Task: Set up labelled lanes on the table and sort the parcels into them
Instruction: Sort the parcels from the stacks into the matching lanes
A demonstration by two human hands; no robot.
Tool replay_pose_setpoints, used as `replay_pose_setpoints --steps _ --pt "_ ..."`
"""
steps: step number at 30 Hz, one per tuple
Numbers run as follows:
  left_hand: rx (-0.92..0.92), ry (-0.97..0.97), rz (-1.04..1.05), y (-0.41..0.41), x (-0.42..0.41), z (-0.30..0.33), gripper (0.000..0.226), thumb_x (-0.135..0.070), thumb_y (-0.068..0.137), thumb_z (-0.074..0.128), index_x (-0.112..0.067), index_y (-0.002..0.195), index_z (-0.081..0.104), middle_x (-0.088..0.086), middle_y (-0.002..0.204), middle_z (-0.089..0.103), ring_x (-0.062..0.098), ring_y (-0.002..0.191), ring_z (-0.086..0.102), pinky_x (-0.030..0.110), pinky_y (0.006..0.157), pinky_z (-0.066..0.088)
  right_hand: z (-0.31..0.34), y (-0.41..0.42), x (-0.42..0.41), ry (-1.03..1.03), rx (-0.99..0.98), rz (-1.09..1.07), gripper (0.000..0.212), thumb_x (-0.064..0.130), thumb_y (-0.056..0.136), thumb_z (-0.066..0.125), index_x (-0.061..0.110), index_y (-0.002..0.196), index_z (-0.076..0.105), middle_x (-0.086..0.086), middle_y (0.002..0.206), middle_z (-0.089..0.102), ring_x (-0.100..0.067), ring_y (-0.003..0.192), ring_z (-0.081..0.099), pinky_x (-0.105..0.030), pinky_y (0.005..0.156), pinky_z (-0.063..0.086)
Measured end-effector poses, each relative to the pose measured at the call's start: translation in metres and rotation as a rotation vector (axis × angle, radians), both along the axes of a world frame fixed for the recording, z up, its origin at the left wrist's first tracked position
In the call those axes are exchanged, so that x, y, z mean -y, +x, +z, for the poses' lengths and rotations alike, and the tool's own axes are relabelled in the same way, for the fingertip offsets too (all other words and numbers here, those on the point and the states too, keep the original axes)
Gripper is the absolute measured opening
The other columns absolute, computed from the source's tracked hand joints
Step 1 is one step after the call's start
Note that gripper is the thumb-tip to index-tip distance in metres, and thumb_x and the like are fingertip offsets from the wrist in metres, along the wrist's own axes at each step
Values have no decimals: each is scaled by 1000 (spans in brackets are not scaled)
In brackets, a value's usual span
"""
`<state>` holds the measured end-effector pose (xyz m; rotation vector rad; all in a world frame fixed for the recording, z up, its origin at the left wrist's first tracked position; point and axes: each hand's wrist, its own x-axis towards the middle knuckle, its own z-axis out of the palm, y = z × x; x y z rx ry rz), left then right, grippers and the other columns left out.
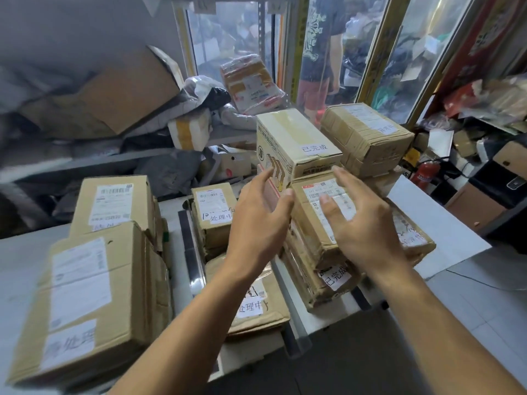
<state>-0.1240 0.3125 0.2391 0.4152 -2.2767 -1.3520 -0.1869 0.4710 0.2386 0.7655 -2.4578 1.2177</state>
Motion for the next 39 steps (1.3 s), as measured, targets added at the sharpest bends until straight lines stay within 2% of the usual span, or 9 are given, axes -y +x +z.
replay_pose_setpoints --steps 3,6,11,17,21,26,32,37,39 --pt "-44 -46 30 28 30 19 39 -36 96 58 -29 135 54 -16 125 60 -7 109 54 16 89 41 14 21 39 -71 9 130 54 36 95 57 15 144 51 -3 139 60 -8 127 53 -9 102 38" --pt "-61 -95 76 70 73 33 28 -39 96 57 -36 123 57 -24 108 62 -12 104 57 13 83 46 26 46 84 -127 53 286 55 39 94 57 18 145 51 2 138 61 -4 126 54 -14 103 43" --pt "-63 -140 249 155 146 45 25 -37 95 59 -38 121 60 -20 106 67 -5 102 63 16 78 52 40 97 164 -113 99 555 55 42 93 57 24 145 50 14 129 62 4 116 57 -16 96 47" --pt "-62 -121 444 246 228 39 40 -58 85 52 -40 119 59 -27 104 64 -9 98 62 0 72 46 42 179 268 19 108 741 55 49 96 55 38 147 38 22 136 53 10 113 51 -24 93 50" --pt "-33 -91 519 305 301 18 32 -38 94 58 -35 125 59 -20 109 64 -7 102 61 5 74 47 28 246 349 19 102 736 57 54 94 54 42 146 37 32 128 47 29 103 41 -5 77 38" --pt "18 -52 626 388 405 -7 34 -38 92 60 -31 126 62 -12 113 67 0 103 63 24 85 53 5 332 460 29 196 736 54 60 92 48 46 143 37 36 119 46 21 108 48 -4 78 40" --pt "121 102 819 494 511 -44 28 -30 93 65 -30 121 64 -12 110 67 3 99 64 30 86 55 -39 419 584 164 436 836 50 47 96 57 37 144 44 26 120 52 13 101 54 -8 77 42" --pt "182 218 970 563 571 -85 21 -28 91 66 -32 112 68 -18 99 69 -9 88 63 19 78 50 -94 464 654 330 643 879 47 42 98 57 32 143 47 18 121 56 14 92 54 -5 65 42" --pt "215 246 1021 587 592 -109 21 -26 92 65 -27 113 68 -17 101 68 -7 93 63 24 83 51 -117 477 673 423 734 896 49 43 99 55 31 146 44 14 124 57 9 93 56 -9 69 44"
